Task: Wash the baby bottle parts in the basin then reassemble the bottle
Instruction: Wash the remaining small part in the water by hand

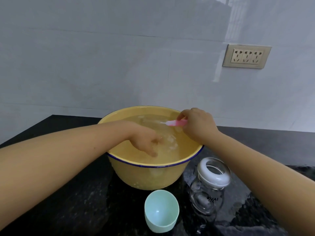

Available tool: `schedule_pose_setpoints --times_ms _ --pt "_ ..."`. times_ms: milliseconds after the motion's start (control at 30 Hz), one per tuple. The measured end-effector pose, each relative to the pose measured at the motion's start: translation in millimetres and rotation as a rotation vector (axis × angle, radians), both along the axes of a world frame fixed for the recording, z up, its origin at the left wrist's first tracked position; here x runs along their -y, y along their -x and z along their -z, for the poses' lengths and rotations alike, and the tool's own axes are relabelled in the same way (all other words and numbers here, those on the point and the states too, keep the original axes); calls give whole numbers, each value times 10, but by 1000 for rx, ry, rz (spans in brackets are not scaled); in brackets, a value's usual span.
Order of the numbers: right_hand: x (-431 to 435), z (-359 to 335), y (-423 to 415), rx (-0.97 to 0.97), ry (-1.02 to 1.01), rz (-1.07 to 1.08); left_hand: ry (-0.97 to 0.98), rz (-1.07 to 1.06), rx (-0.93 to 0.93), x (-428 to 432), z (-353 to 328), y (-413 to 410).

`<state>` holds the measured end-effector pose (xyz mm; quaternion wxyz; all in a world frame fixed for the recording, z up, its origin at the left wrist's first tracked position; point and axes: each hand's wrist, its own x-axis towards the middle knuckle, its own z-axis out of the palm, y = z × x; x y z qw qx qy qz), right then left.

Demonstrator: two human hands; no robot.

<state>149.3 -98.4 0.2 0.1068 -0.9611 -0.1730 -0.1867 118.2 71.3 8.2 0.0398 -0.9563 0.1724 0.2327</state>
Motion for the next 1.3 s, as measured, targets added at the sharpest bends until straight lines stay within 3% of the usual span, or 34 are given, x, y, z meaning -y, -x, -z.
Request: schedule_pose_setpoints --times_ms 333,600,833,1167,1300 --pt "11 56 -95 16 -27 28 113 97 -29 289 71 -145" --pt "16 56 -100 -2 -39 27 -86 219 130 296 109 -195" --pt "20 39 -81 -17 -36 20 113 98 162 6 87 -260" --pt "16 39 -80 -27 -42 28 152 60 278 -385 43 -292" --pt "16 24 -67 -37 -37 25 285 19 234 -494 -30 -269"
